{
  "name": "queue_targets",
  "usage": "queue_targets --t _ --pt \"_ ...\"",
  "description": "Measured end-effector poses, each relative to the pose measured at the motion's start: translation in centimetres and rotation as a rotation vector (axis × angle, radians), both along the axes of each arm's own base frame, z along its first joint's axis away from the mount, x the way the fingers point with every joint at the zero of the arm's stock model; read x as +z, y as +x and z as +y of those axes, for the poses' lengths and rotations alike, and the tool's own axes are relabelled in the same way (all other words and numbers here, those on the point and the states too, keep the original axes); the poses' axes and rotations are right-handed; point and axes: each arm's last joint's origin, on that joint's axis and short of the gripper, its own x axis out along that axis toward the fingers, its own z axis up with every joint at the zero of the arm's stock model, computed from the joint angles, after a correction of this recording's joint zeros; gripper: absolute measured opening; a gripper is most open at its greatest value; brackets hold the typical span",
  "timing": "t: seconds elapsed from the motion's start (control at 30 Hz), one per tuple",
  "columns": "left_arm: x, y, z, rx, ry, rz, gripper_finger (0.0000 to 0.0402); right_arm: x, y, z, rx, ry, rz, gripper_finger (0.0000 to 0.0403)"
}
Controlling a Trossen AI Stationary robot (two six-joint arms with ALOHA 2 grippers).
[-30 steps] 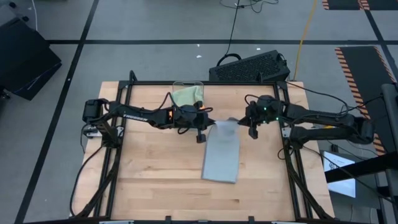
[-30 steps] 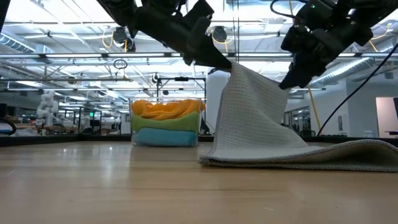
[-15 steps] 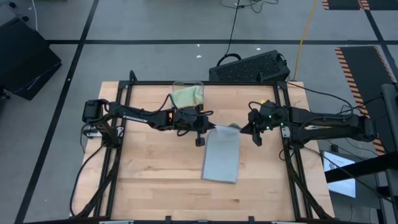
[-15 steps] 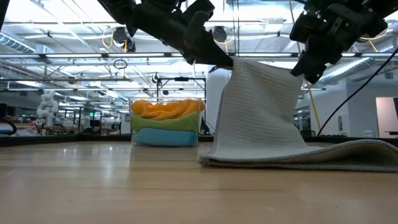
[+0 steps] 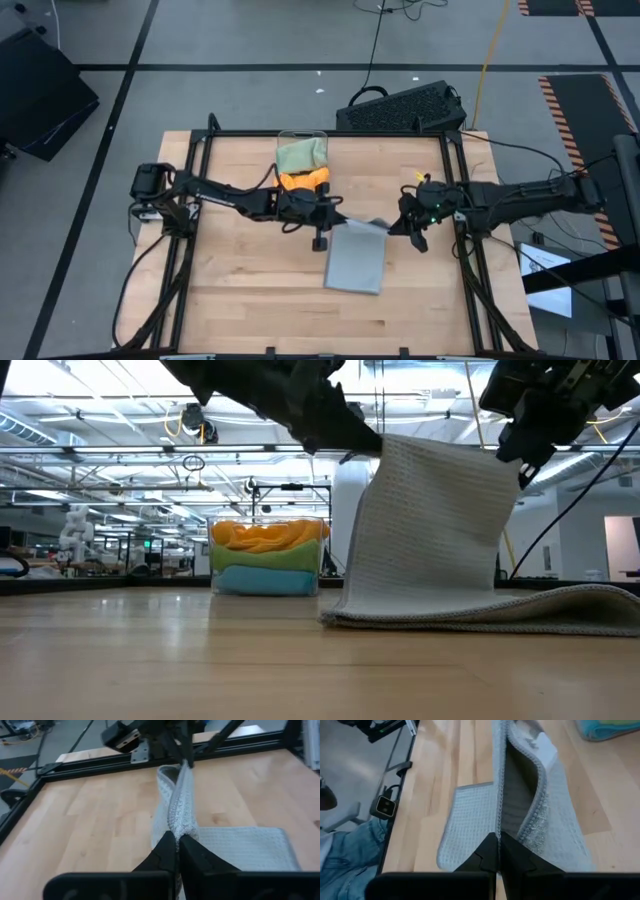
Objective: Fold microfiber towels
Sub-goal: Fold the gray towel
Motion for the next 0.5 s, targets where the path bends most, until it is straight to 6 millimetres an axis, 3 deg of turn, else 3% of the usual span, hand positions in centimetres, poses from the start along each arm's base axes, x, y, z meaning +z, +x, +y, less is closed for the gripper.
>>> queue_targets --t 0.5 --pt "-1.0 -0.7 -2.4 -0.020 -0.052 0.113 0.0014 -1.1 1.3 3.3 -0.039 -0.013 0.052 0.0004"
